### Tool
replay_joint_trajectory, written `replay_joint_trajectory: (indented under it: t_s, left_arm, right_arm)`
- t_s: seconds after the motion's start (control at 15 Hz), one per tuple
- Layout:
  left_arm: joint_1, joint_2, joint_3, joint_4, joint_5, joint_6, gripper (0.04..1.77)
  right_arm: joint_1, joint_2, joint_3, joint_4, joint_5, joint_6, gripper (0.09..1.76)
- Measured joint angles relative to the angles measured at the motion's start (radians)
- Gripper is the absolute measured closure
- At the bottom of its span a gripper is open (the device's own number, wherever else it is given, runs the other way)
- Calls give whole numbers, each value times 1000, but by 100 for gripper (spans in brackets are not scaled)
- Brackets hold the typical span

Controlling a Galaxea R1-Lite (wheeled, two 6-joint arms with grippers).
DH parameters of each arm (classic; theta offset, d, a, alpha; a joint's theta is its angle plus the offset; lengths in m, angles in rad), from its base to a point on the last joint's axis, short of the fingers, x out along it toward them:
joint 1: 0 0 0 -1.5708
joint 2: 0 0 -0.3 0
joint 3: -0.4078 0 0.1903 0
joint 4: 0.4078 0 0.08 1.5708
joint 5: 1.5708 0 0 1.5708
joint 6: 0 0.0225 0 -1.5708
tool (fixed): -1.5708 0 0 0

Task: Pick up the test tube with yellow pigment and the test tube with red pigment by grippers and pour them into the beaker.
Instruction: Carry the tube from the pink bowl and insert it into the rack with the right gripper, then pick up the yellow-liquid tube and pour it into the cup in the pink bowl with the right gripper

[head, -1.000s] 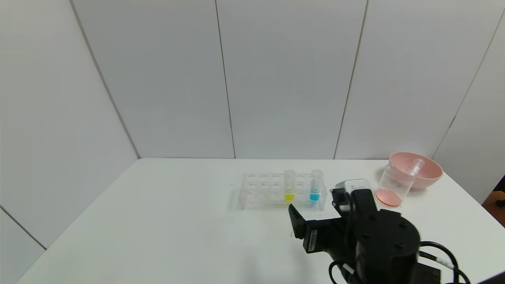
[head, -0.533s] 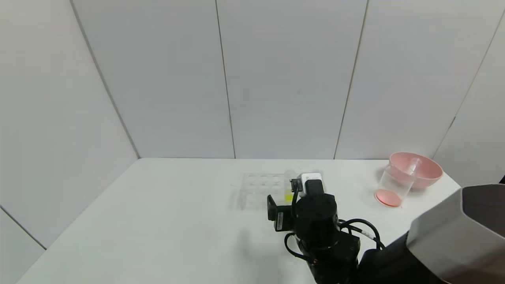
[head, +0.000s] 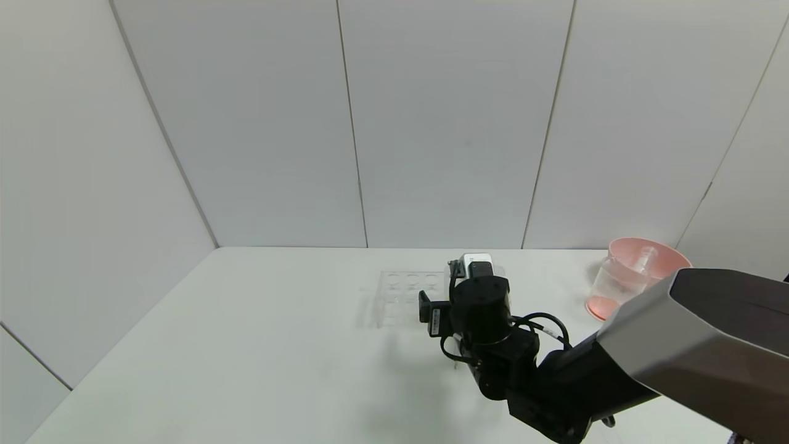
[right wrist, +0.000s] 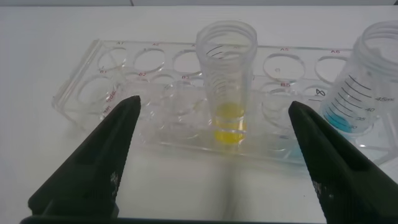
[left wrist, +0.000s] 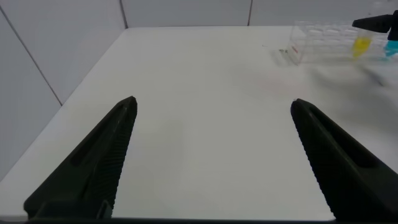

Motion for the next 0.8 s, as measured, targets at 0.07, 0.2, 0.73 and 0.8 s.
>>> replay_joint_trajectory:
  t_s: [0.07, 0.2, 0.73, 0.8]
  left_arm:
    - [0, 0, 0, 0, 0, 0, 5]
    - [0, 0, 0, 0, 0, 0, 5]
    - [0, 0, 0, 0, 0, 0, 5]
    - [0, 0, 0, 0, 0, 0, 5]
  right_arm:
    - [-6, 4, -15, 10, 0, -1, 15]
    - [-13, 8, -32, 16, 1, -8, 43]
    - [-21, 17, -46, 22, 19, -11, 135]
    - [-21, 17, -46, 22, 19, -11, 135]
